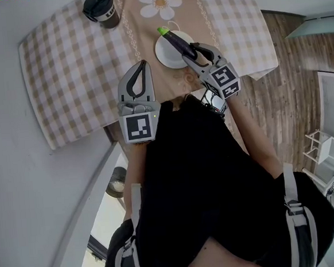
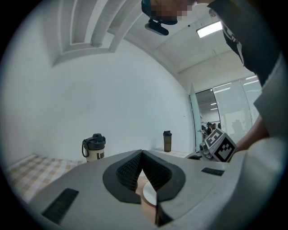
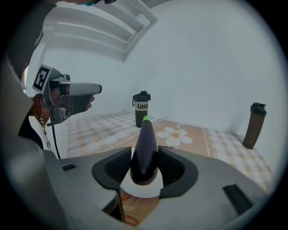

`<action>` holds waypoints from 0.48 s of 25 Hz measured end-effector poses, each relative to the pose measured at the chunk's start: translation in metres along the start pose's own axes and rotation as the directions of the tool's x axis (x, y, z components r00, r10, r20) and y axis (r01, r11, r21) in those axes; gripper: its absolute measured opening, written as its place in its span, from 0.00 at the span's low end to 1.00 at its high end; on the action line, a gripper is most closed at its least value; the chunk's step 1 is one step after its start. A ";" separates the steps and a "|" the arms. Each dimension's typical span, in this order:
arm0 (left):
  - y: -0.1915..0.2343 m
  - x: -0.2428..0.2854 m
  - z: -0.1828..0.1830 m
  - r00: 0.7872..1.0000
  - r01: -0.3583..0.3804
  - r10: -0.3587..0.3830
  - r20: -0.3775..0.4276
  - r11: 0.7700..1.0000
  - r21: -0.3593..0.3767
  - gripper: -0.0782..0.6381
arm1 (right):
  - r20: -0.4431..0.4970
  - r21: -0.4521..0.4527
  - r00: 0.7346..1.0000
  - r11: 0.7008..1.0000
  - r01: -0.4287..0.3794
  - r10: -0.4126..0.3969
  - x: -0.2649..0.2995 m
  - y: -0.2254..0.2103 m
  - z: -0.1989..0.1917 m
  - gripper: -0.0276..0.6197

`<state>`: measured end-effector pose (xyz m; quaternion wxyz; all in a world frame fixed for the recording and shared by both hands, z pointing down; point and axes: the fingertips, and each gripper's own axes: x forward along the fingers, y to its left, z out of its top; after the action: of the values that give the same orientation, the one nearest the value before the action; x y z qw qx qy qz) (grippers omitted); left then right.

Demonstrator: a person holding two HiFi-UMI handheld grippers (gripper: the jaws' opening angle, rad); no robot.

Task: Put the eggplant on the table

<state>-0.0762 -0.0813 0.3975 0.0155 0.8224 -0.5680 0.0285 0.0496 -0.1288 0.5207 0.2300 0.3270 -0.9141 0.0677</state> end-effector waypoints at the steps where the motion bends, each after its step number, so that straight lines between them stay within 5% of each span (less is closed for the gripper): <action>1: 0.000 -0.001 0.000 1.000 0.000 0.000 0.000 1.000 0.000 0.10 | -0.013 0.002 1.000 1.000 -0.002 0.002 0.002 0.001 -0.004 0.34; 12: 0.006 -0.005 -0.006 1.000 -0.008 0.008 -0.011 1.000 -0.015 0.10 | -0.113 0.032 0.993 0.999 -0.010 0.014 0.019 0.005 -0.035 0.34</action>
<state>-0.0841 -0.0781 0.4029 0.0246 0.8198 -0.5714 0.0288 0.0466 -0.1266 0.5607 0.2759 0.3208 -0.9003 0.1019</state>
